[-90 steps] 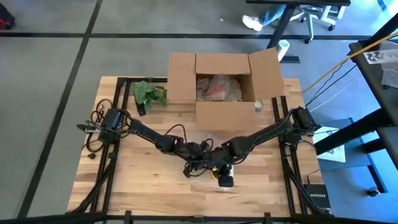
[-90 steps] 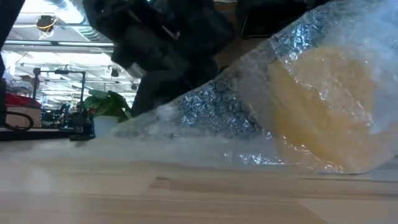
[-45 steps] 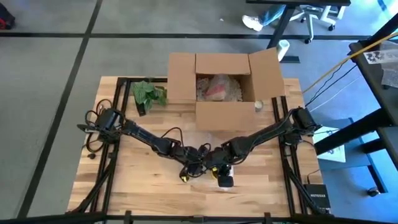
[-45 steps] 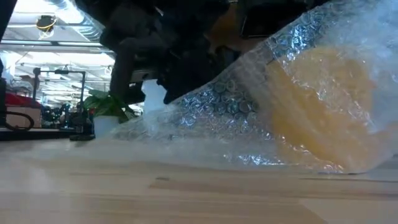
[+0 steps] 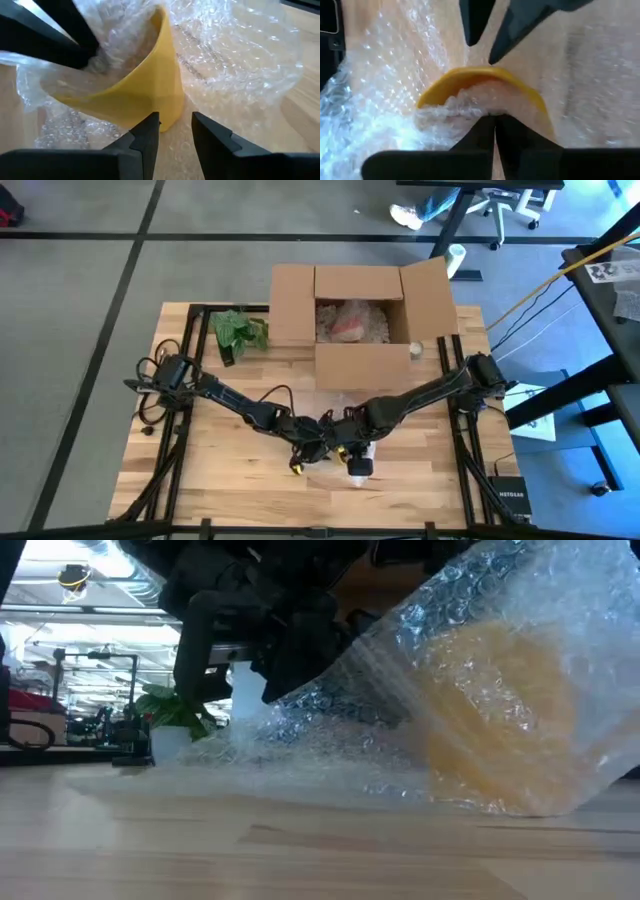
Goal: Wrap mug
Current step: Wrap the yellow mug with the bubble wrap
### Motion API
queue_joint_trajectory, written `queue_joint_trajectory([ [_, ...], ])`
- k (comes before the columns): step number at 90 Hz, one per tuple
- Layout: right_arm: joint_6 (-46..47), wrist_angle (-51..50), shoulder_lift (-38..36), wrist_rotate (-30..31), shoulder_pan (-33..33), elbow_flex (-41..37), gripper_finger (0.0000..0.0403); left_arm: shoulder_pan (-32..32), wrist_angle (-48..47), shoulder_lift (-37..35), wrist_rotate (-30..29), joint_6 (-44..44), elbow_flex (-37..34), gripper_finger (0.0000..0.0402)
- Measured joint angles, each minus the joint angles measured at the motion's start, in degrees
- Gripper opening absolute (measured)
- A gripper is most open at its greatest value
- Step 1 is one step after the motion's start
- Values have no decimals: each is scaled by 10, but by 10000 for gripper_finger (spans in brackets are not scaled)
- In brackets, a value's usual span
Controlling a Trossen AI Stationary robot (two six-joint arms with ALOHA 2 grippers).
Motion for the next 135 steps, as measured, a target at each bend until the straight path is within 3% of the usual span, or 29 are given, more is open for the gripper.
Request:
queue_joint_trajectory([
  [47,-10,-14,-3,-7,14,18,1,0,-16,0,0,-8,-3,100],
  [81,17,-7,-67,32,30,19,4,0,-18,0,0,-12,-3,100],
  [108,138,-4,-87,50,99,19,101,0,-20,0,1,-13,-3,100],
  [123,210,7,-87,126,168,19,118,0,-20,0,0,-13,-3,100],
  [135,235,37,-83,185,207,19,68,1,-18,0,1,-13,-3,100],
])
